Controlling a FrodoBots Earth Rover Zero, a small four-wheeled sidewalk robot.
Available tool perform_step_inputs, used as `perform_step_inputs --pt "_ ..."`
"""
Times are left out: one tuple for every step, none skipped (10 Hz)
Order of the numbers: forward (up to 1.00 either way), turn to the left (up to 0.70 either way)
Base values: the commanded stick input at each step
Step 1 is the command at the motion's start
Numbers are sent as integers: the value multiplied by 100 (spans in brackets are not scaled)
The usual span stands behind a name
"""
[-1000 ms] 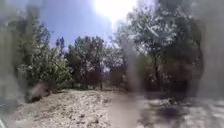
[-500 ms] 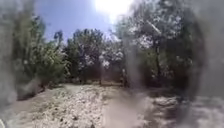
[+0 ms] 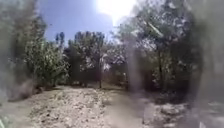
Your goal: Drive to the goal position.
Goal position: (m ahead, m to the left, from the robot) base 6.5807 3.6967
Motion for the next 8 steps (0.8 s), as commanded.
perform_step_inputs --pt "44 2" --pt "44 2" --pt "44 2" --pt "44 2" --pt "44 2" --pt "44 2" --pt "44 2" --pt "44 2"
